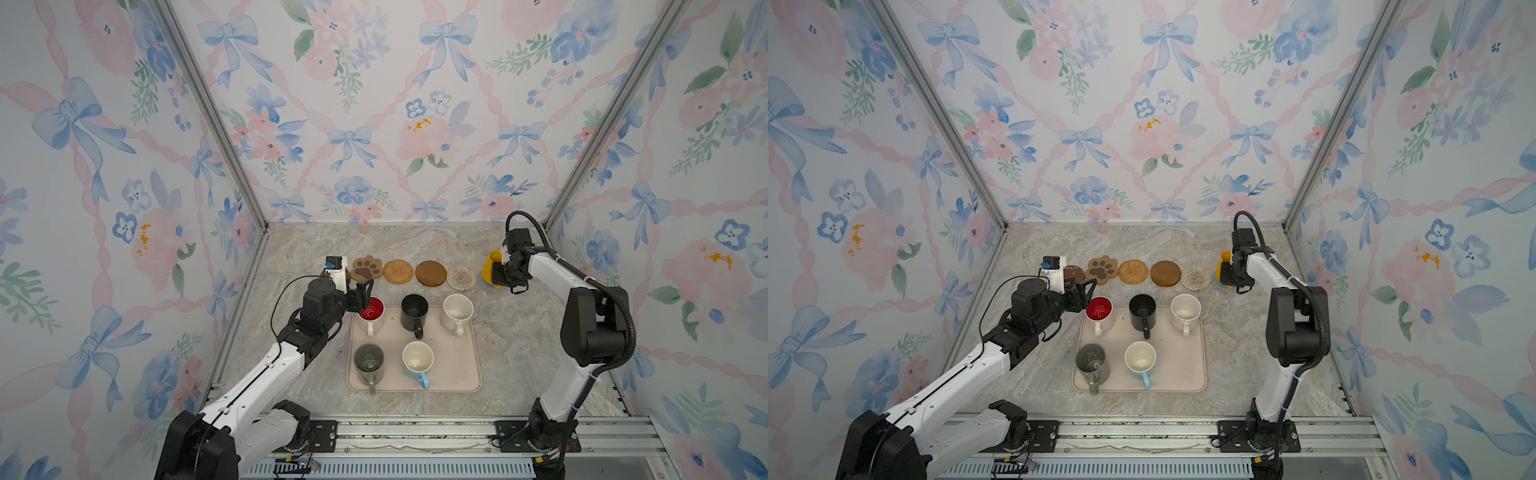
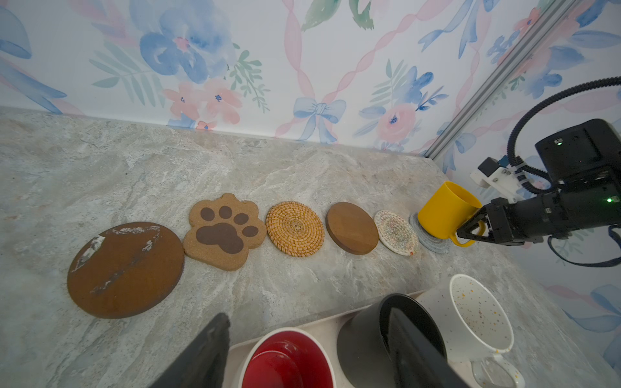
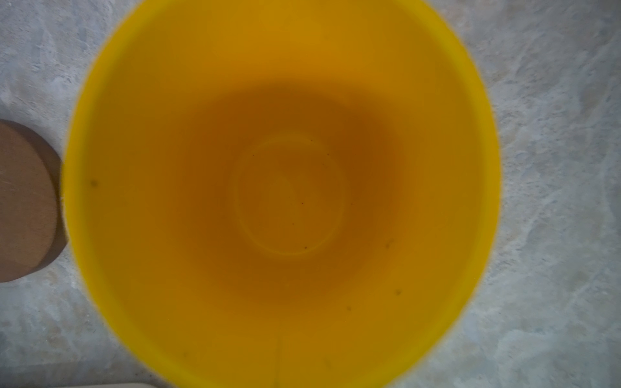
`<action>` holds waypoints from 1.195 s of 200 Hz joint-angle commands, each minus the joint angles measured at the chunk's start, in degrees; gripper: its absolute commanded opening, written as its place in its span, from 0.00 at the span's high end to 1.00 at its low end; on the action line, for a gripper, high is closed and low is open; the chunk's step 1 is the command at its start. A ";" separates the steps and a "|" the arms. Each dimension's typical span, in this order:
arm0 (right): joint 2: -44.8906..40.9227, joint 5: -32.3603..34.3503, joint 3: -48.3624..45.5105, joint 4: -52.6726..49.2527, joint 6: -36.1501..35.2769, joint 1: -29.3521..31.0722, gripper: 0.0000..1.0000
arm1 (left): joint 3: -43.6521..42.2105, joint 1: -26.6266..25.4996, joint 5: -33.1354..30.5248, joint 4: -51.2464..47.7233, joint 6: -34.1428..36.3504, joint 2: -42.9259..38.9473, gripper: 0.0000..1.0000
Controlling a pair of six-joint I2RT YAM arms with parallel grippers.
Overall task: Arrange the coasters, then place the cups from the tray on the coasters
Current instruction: 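Lower the yellow mug onto the blue knit coaster with the right gripper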
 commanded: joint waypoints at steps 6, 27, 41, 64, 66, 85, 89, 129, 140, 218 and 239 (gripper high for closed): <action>-1.40 1.27 -0.42 2.07 -0.37 0.66 1.00 | 1.12 0.45 0.51 -0.27 -0.54 0.22 0.29; -1.55 1.31 -0.71 2.13 -0.29 0.74 1.00 | 1.09 0.45 0.59 -0.25 -0.55 0.17 0.29; -1.83 1.57 -1.01 2.42 -0.33 0.97 1.00 | 1.06 0.46 0.57 -0.23 -0.55 0.16 0.29; -3.00 2.06 -1.76 3.70 -0.51 1.37 1.00 | 1.02 0.44 0.52 -0.22 -0.55 0.06 0.29; -3.09 2.01 -1.87 3.84 -0.52 1.35 1.00 | 1.01 0.47 0.57 -0.22 -0.62 0.08 0.29; -4.03 2.33 -2.11 4.30 -0.66 1.54 1.00 | 0.88 0.42 0.57 -0.22 -0.59 0.04 0.29; -4.24 2.45 -2.12 4.43 -0.74 1.62 1.00 | 0.87 0.41 0.51 -0.23 -0.57 0.01 0.29; -6.52 3.25 -2.87 4.64 -0.94 1.98 1.00 | 0.70 0.40 0.72 -0.08 -0.65 -0.38 0.29; -7.07 3.44 -3.16 4.69 -1.02 1.98 1.00 | 0.54 0.43 0.70 -0.10 -0.68 -0.54 0.29; -6.70 3.87 -4.88 4.45 -0.96 1.97 1.00 | -0.02 0.46 0.94 -0.11 -0.90 -1.32 0.29; -6.06 3.93 -4.78 4.73 -0.94 1.98 1.00 | -0.02 0.44 0.69 -0.13 -0.80 -1.47 0.29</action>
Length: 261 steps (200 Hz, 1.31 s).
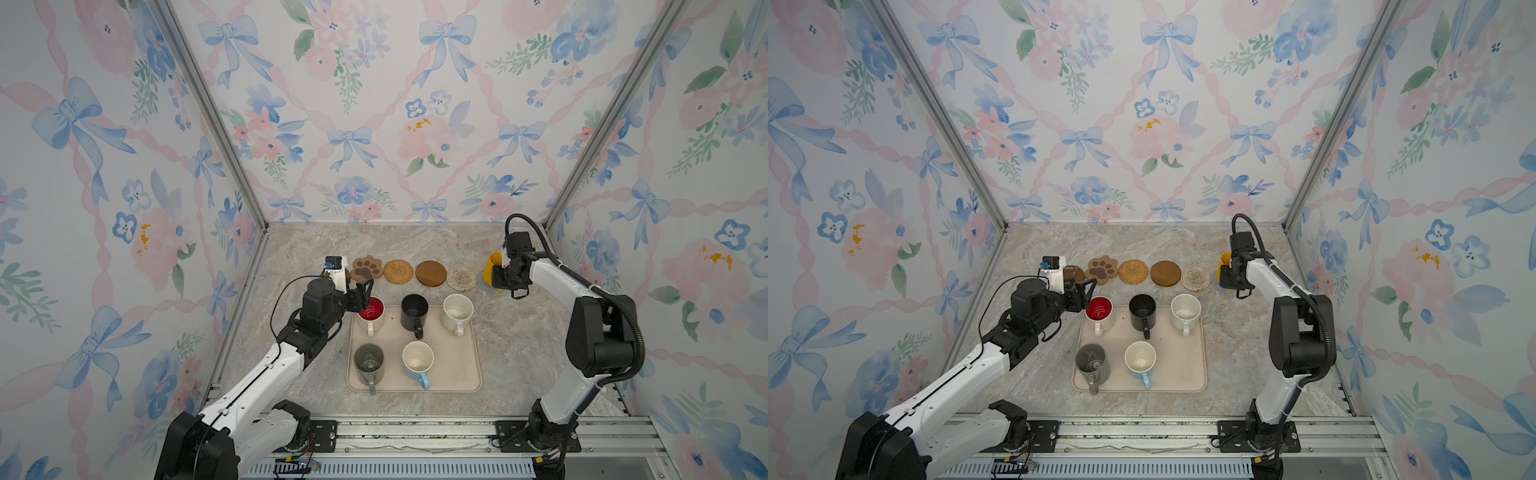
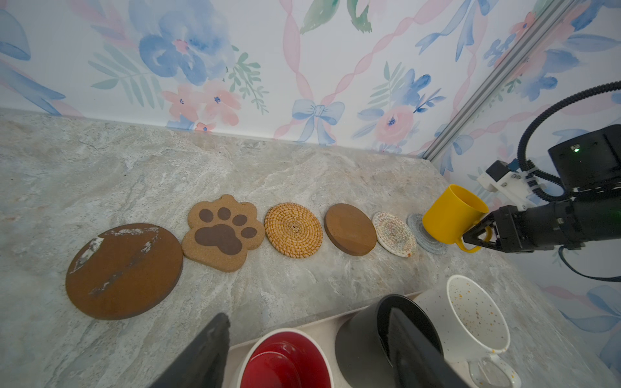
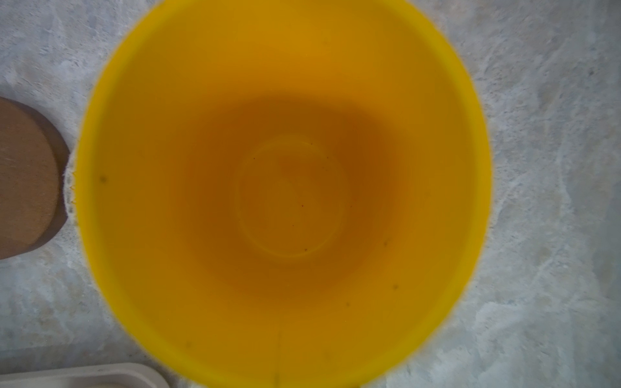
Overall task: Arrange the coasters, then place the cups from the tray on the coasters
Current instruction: 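Lower the yellow mug onto the blue knit coaster with the right gripper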
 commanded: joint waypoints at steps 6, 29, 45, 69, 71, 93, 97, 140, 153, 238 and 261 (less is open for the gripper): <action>-0.82 0.88 0.20 2.97 -0.44 0.52 1.00 | -0.02 0.45 0.53 -0.18 -0.59 -1.10 0.29; -0.23 0.79 0.40 3.29 -0.29 0.48 1.00 | 0.03 0.48 0.53 -0.27 -0.51 -0.95 0.29; 0.27 0.78 0.51 3.45 -0.21 0.51 1.00 | 0.26 0.45 0.52 -0.39 -0.49 -0.83 0.29; 0.77 0.67 0.54 3.59 -0.27 0.44 1.00 | 0.38 0.46 0.44 -0.38 -0.40 -0.74 0.29; 0.77 0.69 0.61 3.62 -0.29 0.48 1.00 | 0.41 0.43 0.50 -0.38 -0.46 -0.67 0.29; 0.86 0.70 0.45 3.86 -0.36 0.35 1.00 | 0.56 0.41 0.61 -0.29 -0.45 -0.56 0.29; 0.85 0.69 0.45 3.85 -0.29 0.29 1.00 | 0.53 0.48 0.62 -0.33 -0.48 -0.57 0.29; 1.26 0.69 0.47 4.15 -0.43 0.17 1.00 | 0.53 0.47 0.74 -0.18 -0.40 -0.47 0.29; 1.39 0.60 0.53 4.25 -0.40 0.17 1.00 | 0.57 0.43 0.78 -0.31 -0.40 -0.47 0.29; 0.43 -0.27 -1.73 4.91 0.06 0.08 1.00 | 0.31 0.44 0.82 -0.52 -0.47 -0.91 0.29; 0.16 -0.47 -2.27 4.71 0.22 0.08 1.00 | 0.20 0.48 0.80 -0.44 -0.40 -1.07 0.29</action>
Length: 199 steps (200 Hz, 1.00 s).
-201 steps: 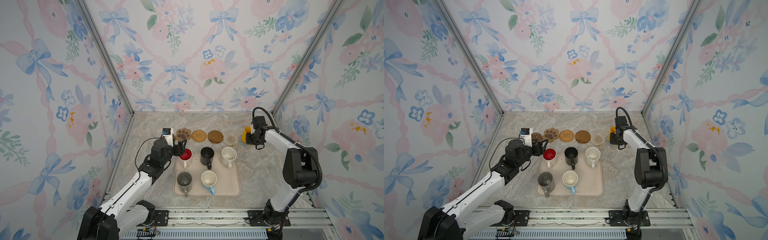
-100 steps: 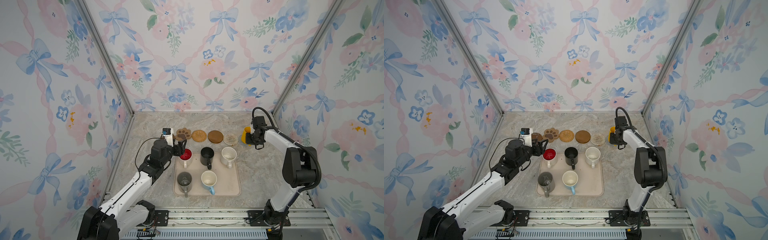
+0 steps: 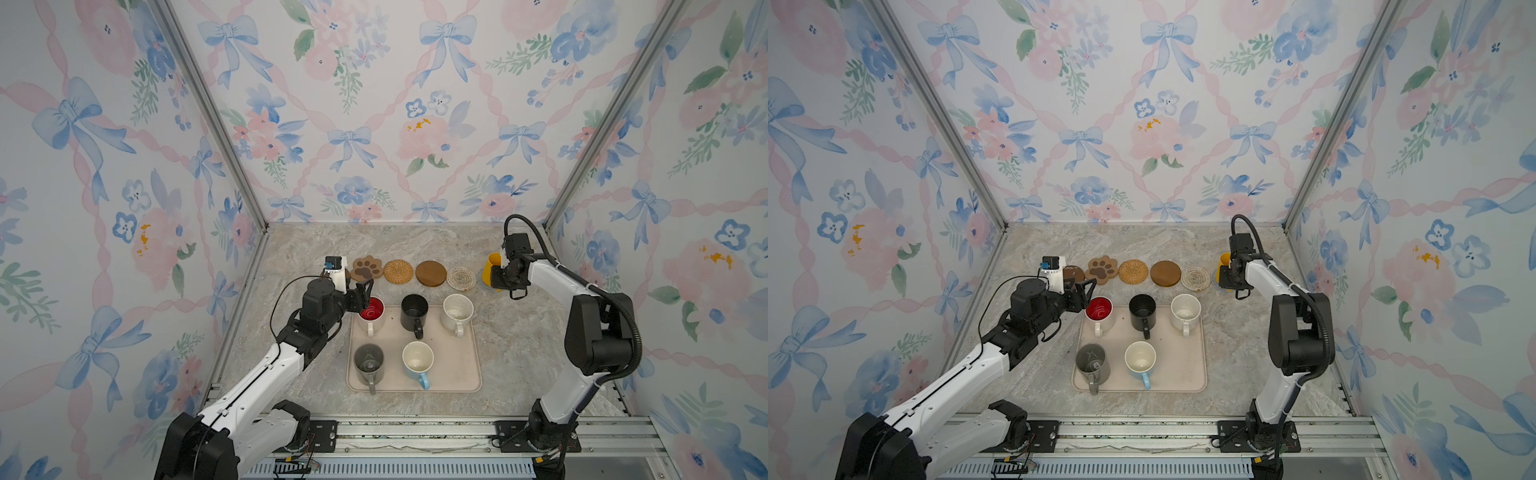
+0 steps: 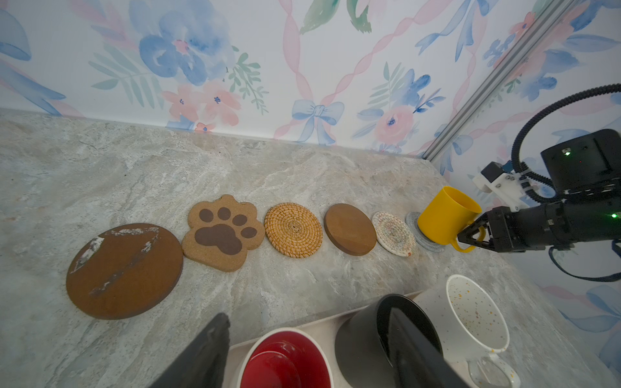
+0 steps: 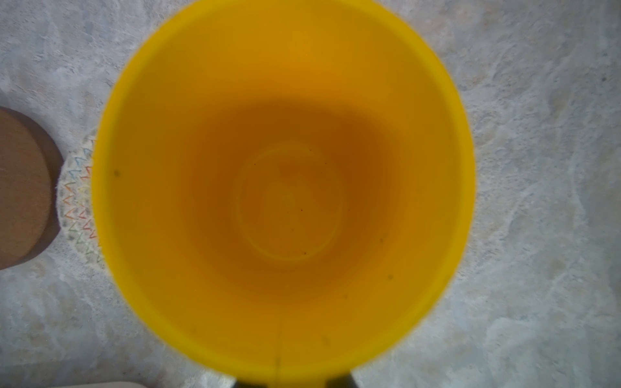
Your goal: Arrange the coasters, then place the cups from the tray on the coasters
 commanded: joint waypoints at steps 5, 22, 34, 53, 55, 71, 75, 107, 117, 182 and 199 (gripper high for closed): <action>-0.90 -0.56 -1.20 1.52 0.20 0.10 1.00 | 0.08 0.45 0.83 -0.32 -0.37 -1.00 0.29; -1.34 -0.78 -1.62 1.61 0.41 0.17 1.00 | -0.02 0.47 0.85 -0.36 -0.35 -1.30 0.29; -1.65 -0.91 -1.89 1.56 0.50 0.17 0.96 | -0.04 0.46 0.76 -0.49 -0.40 -1.50 0.29; -2.27 -1.04 -2.21 1.60 0.51 0.23 0.90 | -0.21 0.47 0.55 -0.61 -0.23 -1.84 0.29; -2.31 -1.06 -2.25 1.61 0.54 0.25 0.90 | -0.27 0.48 0.58 -0.64 -0.29 -1.85 0.29; -2.89 -1.17 -2.63 1.68 0.63 0.34 0.84 | -0.35 0.48 0.51 -0.69 -0.30 -2.09 0.29; -3.05 -1.16 -2.76 1.68 0.68 0.40 0.83 | -0.37 0.45 0.63 -0.69 -0.30 -2.07 0.29; -4.06 -1.05 -3.50 1.60 0.80 0.51 0.70 | -0.63 0.48 0.69 -0.75 -0.35 -2.64 0.29; -4.41 -0.97 -3.71 1.60 0.87 0.60 0.66 | -0.65 0.48 0.74 -0.79 -0.33 -2.86 0.29; -8.07 -0.13 -4.06 0.59 1.32 0.61 0.52 | 0.98 0.47 1.33 -5.04 -0.04 -4.74 0.30; -11.15 0.49 -4.01 0.16 1.51 0.84 0.49 | 2.37 0.34 1.61 -8.41 0.38 -5.15 0.32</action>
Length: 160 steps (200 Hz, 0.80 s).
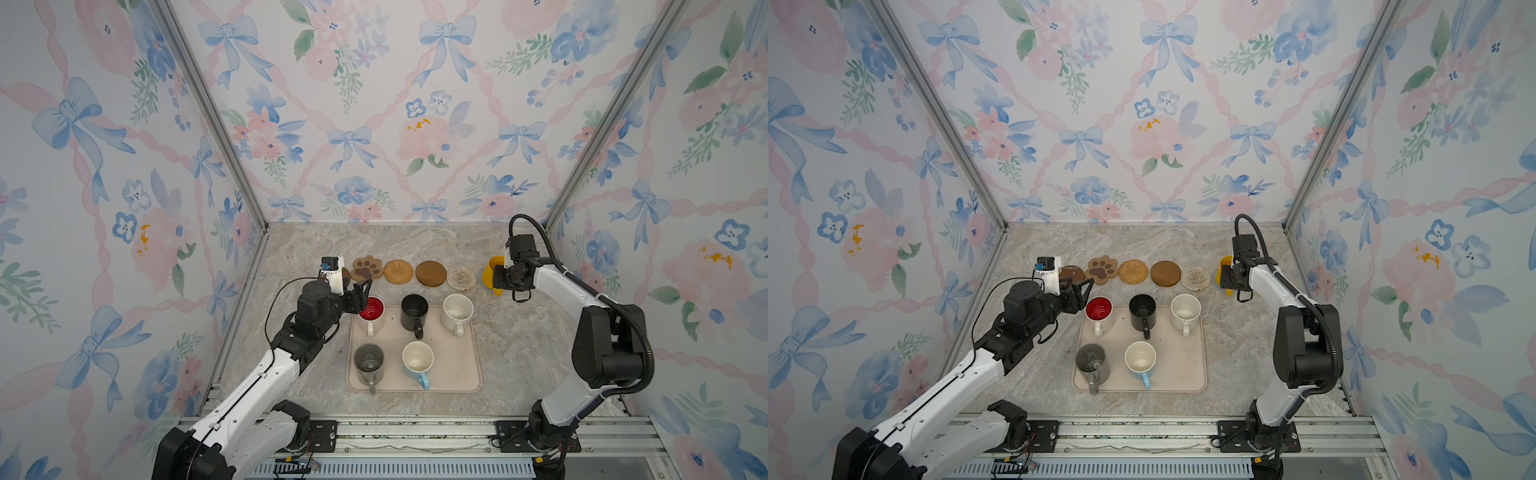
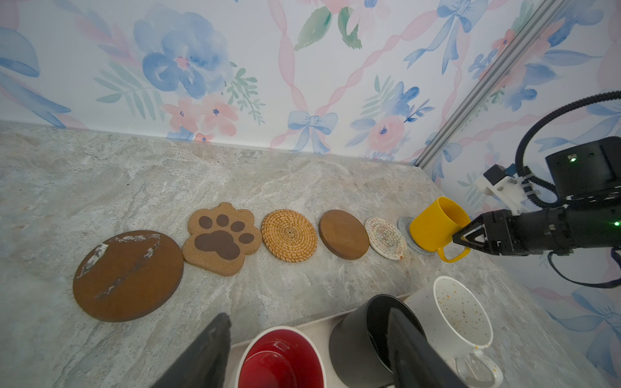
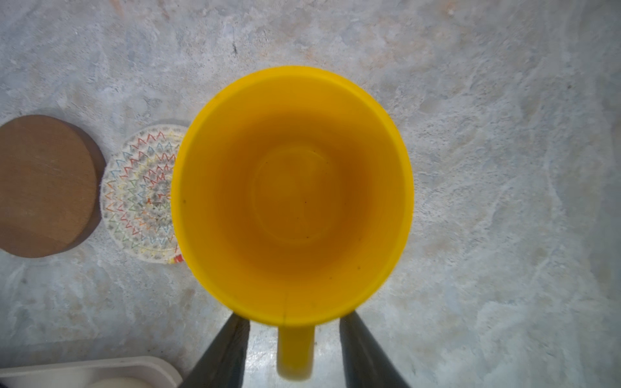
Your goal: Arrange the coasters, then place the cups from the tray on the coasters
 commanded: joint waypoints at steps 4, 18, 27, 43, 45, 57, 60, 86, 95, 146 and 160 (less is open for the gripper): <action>-4.94 1.49 -0.53 -1.39 0.77 0.89 0.48 | 2.72 0.31 1.26 -6.28 0.46 -1.19 0.32; -6.97 2.07 -0.53 -1.92 1.16 1.26 0.47 | 4.17 -0.06 1.60 -10.01 0.79 -1.56 0.33; -8.36 2.37 -0.62 -2.09 1.47 1.70 0.47 | 5.18 -0.48 1.81 -12.35 1.07 -1.93 0.33; -10.78 2.73 -0.48 -2.34 2.21 2.87 0.45 | 7.07 -1.65 2.05 -16.88 1.34 -2.60 0.33; -11.12 2.76 -0.48 -2.33 2.28 3.04 0.45 | 7.97 -1.94 2.01 -17.53 1.40 -2.68 0.33; -12.47 2.98 -0.24 -2.38 2.83 4.21 0.44 | 10.25 -3.49 1.57 -22.07 1.56 -2.89 0.34; -12.80 3.14 -0.19 -2.54 2.90 4.54 0.44 | 10.85 -3.94 1.34 -23.29 1.60 -2.89 0.34; -14.13 5.24 1.16 -3.28 3.40 8.07 0.42 | 15.32 -9.31 -3.92 -33.40 0.63 -2.56 0.35; -14.28 6.03 1.53 -3.55 3.53 9.36 0.41 | 16.30 -11.19 -5.90 -36.59 -0.24 -2.39 0.35; -14.49 6.82 2.78 -2.86 6.72 14.89 0.39 | 15.76 -16.86 -11.31 -45.10 -7.54 -3.04 0.39; -14.31 6.90 3.43 -2.51 7.92 16.43 0.39 | 15.06 -17.23 -12.30 -45.27 -8.78 -2.63 0.39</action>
